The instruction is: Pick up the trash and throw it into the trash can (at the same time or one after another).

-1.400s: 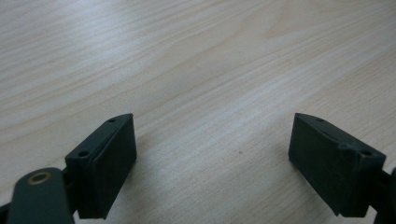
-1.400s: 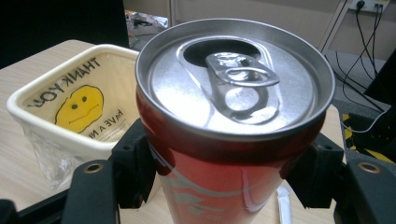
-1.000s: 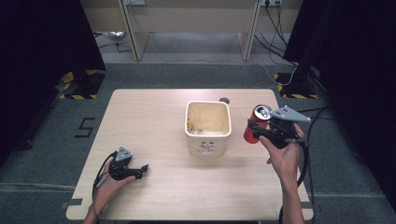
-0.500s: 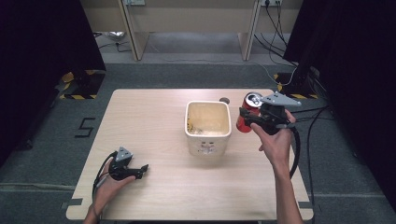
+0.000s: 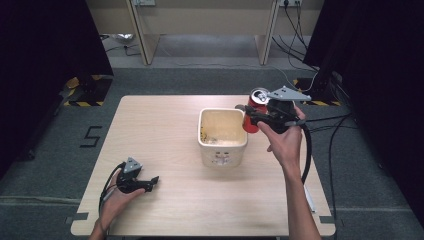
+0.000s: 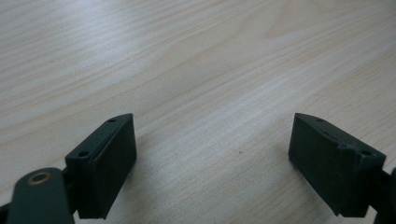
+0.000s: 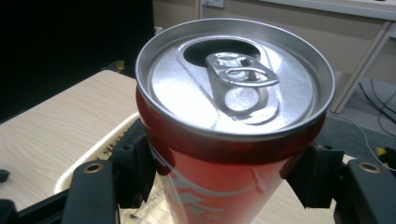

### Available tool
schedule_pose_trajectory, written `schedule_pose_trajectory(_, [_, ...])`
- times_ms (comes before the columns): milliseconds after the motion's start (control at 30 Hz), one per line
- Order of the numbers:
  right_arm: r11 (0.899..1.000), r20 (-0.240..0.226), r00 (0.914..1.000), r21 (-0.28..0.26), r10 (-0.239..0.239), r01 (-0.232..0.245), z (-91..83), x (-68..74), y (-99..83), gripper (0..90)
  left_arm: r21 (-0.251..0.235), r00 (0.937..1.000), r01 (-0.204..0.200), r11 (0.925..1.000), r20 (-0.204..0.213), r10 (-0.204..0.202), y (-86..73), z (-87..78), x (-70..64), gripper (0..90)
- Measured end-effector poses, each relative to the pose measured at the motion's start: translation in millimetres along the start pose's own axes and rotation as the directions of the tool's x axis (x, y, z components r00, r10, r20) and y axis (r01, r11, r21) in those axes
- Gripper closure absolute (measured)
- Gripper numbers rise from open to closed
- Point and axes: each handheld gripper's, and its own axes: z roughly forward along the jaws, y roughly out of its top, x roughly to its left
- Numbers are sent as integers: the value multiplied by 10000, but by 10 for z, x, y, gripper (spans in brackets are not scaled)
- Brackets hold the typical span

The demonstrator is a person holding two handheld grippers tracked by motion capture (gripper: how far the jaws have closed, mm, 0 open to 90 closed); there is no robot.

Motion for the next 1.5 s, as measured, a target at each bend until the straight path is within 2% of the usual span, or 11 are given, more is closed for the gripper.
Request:
schedule_pose_trajectory(433, [9989,-818,9964,388,-234,266,362,269,92,340,18,10000,-2,10000,5,2,1,-2,0,144])
schedule_pose_trajectory(567, [9977,-1046,9941,581,-284,346,525,357,72,340,17,10000,-3,10000,5,3,1,-1,1,144])
schedule_pose_trajectory(833, [9949,-1330,9906,898,-331,453,751,439,-13,340,6,10000,-1,10000,2,1,0,-1,1,144])
schedule_pose_trajectory(1500, [9864,-1512,9880,1548,-310,547,1080,568,-195,338,6,10000,0,10000,2,0,0,-1,1,143])
